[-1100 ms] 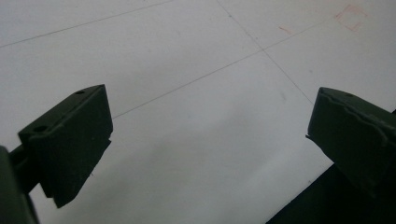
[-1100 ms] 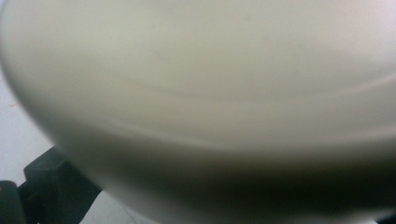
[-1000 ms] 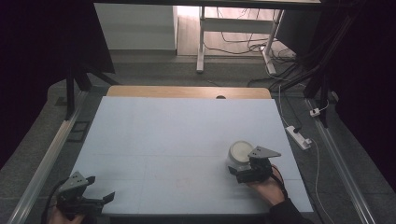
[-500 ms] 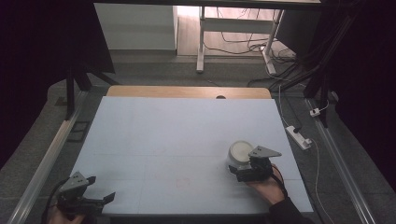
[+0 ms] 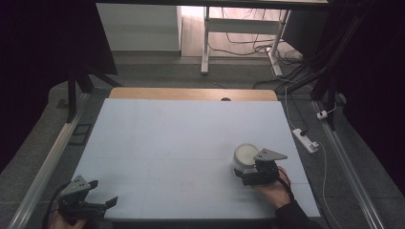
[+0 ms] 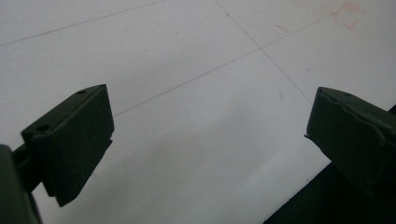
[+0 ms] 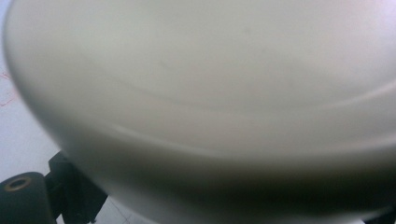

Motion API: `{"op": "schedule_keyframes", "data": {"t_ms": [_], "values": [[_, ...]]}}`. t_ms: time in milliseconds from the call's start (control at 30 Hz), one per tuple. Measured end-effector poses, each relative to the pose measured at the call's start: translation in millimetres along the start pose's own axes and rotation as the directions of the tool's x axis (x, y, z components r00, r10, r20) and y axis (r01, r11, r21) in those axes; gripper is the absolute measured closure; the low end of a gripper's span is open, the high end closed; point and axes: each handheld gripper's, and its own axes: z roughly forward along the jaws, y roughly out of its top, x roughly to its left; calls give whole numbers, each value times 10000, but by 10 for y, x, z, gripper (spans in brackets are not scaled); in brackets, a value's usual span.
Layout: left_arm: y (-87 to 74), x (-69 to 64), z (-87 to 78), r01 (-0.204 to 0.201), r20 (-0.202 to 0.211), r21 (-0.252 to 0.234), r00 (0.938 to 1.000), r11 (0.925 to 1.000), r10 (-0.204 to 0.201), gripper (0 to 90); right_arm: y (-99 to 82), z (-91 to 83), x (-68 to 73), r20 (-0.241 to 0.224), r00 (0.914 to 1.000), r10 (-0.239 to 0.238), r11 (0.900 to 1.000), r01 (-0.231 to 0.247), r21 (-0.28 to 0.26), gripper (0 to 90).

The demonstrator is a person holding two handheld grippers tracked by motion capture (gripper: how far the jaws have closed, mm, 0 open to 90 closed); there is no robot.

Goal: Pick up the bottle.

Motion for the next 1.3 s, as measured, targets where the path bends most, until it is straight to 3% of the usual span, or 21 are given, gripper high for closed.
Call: {"op": "schedule_keyframes", "data": {"t_ms": [167, 267, 700, 800, 900, 1067, 1300], "values": [[0, 0, 0, -2, -1, -5, 10000, 10000, 2, 16, 28, -8, 8, -171, 9998, -66, 10000, 66, 39, 72], [0, 0, 0, -3, -3, -3, 10000, 10000, 3, 16, 72, -51, 40, -352, 9992, -180, 9995, 170, -269, 73], [1, 3, 2, 28, 6, 13, 10000, 10000, -28, 16, 198, -65, 131, -745, 9968, -283, 9974, 232, -684, 73], [1, 5, 2, 35, 17, 24, 10000, 10000, -35, 16, 239, -48, 167, -862, 9951, -494, 9963, 430, -746, 73], [1, 5, 2, 35, 16, 27, 10000, 10000, -35, 17, 284, -27, 206, -1276, 9897, -647, 9948, 538, -869, 73], [1, 5, 3, 41, 18, 31, 10000, 10000, -41, 18, 383, 51, 323, -1517, 9822, -1107, 9911, 977, -910, 73], [1, 4, 4, 31, 24, 41, 10000, 10000, -31, 18, 484, 133, 427, -2024, 9703, -1327, 9875, 1119, -1110, 73]]}}
